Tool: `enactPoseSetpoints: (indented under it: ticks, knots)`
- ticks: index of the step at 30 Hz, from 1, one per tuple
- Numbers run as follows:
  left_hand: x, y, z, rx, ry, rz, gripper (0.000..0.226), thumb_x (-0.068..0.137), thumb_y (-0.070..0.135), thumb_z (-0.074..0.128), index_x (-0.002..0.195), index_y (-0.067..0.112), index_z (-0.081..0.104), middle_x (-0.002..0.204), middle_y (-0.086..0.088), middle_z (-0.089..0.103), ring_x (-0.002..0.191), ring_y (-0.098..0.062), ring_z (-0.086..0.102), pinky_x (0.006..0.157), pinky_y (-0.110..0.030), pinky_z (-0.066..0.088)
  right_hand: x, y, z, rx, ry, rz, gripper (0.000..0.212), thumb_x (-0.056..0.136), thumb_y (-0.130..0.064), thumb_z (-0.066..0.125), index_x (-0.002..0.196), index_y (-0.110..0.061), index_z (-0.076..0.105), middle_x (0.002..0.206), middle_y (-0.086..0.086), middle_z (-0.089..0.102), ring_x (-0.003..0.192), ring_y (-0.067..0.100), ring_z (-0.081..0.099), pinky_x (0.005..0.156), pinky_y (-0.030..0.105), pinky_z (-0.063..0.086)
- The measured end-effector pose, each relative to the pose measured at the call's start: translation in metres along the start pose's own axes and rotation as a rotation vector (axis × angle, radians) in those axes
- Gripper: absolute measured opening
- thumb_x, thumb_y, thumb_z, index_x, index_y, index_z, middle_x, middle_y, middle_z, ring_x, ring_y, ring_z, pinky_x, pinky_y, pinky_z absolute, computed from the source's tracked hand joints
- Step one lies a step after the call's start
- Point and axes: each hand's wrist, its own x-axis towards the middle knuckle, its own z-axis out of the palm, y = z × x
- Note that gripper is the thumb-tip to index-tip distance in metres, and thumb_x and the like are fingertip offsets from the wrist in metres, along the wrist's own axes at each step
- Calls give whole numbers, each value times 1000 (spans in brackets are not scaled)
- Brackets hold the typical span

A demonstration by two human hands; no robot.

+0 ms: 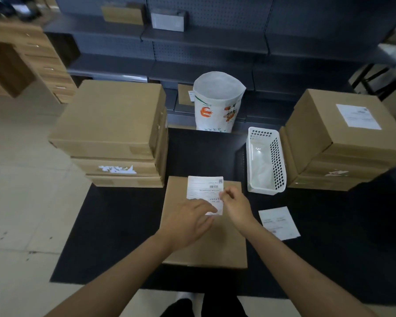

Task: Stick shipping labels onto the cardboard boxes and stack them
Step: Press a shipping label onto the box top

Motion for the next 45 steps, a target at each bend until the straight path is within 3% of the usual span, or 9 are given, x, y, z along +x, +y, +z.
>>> enactPoseSetpoints:
  ticks: [10, 15, 19, 22, 25, 28, 31, 35, 45]
  knots:
    - [-41, -13, 22, 7, -78, -118, 21, 95, 20, 52, 105, 11, 69, 103, -3, 68, 94, -18, 60, 84, -28, 45, -1, 43, 13, -90, -9, 179, 20, 98, -18, 50, 79, -13, 55, 89, 0, 63, 75, 7, 56, 58, 21, 42]
    - [-34, -30, 42, 144, -111, -202, 35, 98, 27, 45, 131, 18, 54, 137, 1, 52, 127, -15, 45, 108, -26, 27, 9, 51, 16, -239, -9, 184, 22, 98, -25, 50, 77, -22, 54, 85, -3, 61, 75, 8, 59, 57, 23, 44]
    - [-32, -44, 60, 311, -281, -225, 47, 100, 32, 35, 145, 19, 35, 154, 1, 30, 142, -15, 22, 115, -31, 13, 8, 55, 17, -463, 14, 113, 19, 96, -30, 49, 85, -17, 58, 92, 1, 63, 78, 13, 58, 64, 29, 48]
    - [-31, -47, 64, 386, -286, -198, 43, 99, 27, 37, 141, 17, 43, 149, -1, 39, 138, -18, 33, 113, -35, 19, 2, 57, 20, -891, 136, -45, 25, 94, -34, 46, 102, -13, 59, 107, 4, 59, 95, 20, 54, 83, 34, 45]
    - [-20, -42, 66, 356, -196, -183, 38, 93, 17, 48, 130, 10, 54, 135, -8, 53, 125, -26, 49, 109, -36, 29, -7, 62, 31, -1013, 262, -229, 36, 89, -29, 55, 120, -10, 50, 121, 10, 53, 111, 26, 49, 94, 36, 40]
    - [-6, -40, 70, 310, -169, -221, 53, 99, 23, 42, 148, 8, 27, 155, -8, 26, 144, -25, 20, 116, -29, -5, -7, 71, 41, -895, 142, -499, 54, 89, -21, 53, 139, -5, 42, 147, 15, 40, 139, 33, 33, 114, 43, 30]
    - [-6, -46, 79, 410, -273, -214, 57, 103, 28, 23, 150, 9, -4, 160, -7, -6, 146, -20, -12, 108, -29, -26, 0, 83, 46, -929, -64, -586, 60, 96, -31, 27, 152, -12, 15, 161, 5, 8, 149, 23, 3, 120, 40, 4]
    - [-17, -57, 88, 442, -309, -236, 58, 102, 33, 10, 146, 13, -22, 154, -2, -30, 140, -15, -31, 113, -35, -22, 4, 102, 47, -972, -73, -518, 56, 102, -36, 13, 153, -16, 8, 161, 1, 4, 149, 14, -5, 119, 37, 2]
    - [-21, -66, 88, 284, -269, -217, 58, 96, 44, -3, 145, 22, -23, 155, 6, -27, 142, -9, -25, 117, -33, -13, 0, 96, 39, -1040, -90, -446, 61, 100, -44, 14, 153, -20, -4, 161, -4, -11, 147, 14, -16, 120, 40, -8]
